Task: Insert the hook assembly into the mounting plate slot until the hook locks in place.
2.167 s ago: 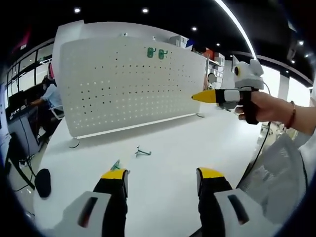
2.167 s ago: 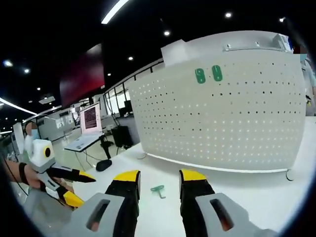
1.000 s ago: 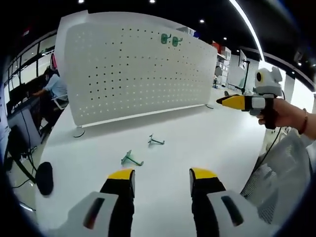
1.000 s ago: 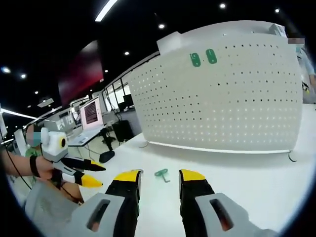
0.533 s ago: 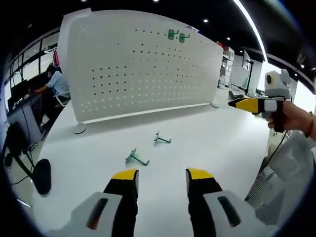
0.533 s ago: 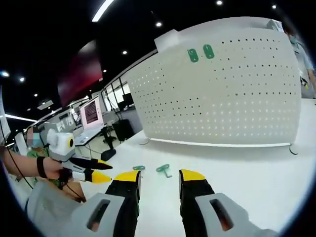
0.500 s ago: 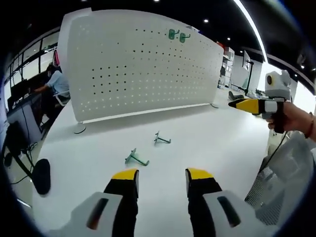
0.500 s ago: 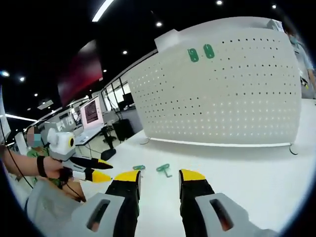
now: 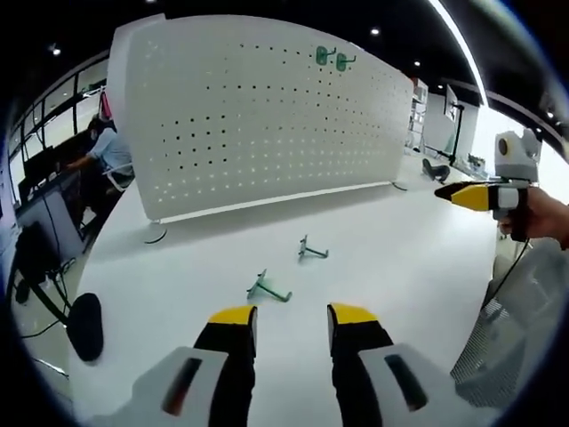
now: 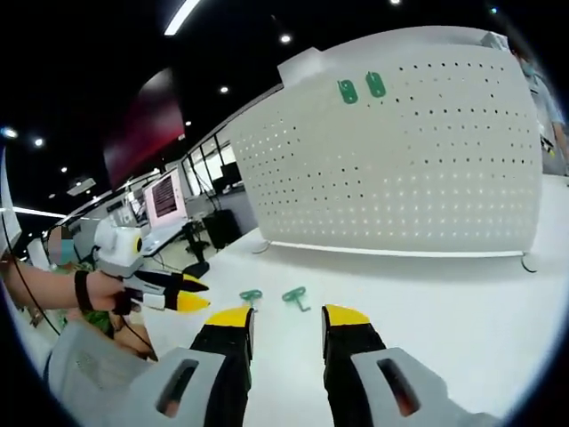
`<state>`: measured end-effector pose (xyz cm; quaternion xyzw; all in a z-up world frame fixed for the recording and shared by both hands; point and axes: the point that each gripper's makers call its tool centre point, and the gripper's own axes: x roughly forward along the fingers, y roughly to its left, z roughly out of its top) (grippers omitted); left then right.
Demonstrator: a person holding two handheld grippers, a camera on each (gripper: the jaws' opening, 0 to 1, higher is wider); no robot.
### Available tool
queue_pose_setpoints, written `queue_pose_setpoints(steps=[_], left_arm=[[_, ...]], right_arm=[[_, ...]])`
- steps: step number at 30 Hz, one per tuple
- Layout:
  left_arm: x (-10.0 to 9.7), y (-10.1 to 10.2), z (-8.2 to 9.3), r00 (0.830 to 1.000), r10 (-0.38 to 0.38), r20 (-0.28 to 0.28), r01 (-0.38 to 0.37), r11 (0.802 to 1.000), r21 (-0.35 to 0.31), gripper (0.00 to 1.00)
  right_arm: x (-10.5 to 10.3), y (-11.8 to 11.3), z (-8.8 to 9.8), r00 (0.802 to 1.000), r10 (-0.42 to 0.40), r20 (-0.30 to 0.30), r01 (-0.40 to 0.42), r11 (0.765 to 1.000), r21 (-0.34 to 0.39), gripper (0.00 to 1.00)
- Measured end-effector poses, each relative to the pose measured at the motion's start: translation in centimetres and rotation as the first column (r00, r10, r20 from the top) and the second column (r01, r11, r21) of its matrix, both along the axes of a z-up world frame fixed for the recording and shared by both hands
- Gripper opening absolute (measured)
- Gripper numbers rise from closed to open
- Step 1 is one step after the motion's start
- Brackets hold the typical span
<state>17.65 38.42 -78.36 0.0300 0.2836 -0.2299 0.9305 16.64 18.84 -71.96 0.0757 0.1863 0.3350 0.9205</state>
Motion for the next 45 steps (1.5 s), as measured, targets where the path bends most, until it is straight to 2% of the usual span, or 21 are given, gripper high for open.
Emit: queue_pose_setpoints(steps=[21,32,45], left_arm=[[1.8,0.8,-1.5,1.0,0.009,-0.016,-0.009,0.999,0.034,0.21],[2.9,0.9,-2.6,0.999,-0.034,-0.003,0.034,0.995,0.096,0.21],[3.7,1.3,-3.7,0.997,-0.07,-0.035,0.075,0.982,0.173,0.18]], right_arm=[[-0.2,-0.5,-1.1,0.999,-0.014,-0.031,0.013,1.0,-0.004,0.29],[-0.1,-0.5,-1.6,0.999,-0.014,-0.049,0.014,1.0,-0.003,0.29],[-0.1,-0.4,-2.3,0.998,-0.012,-0.066,0.011,1.0,-0.012,0.28]])
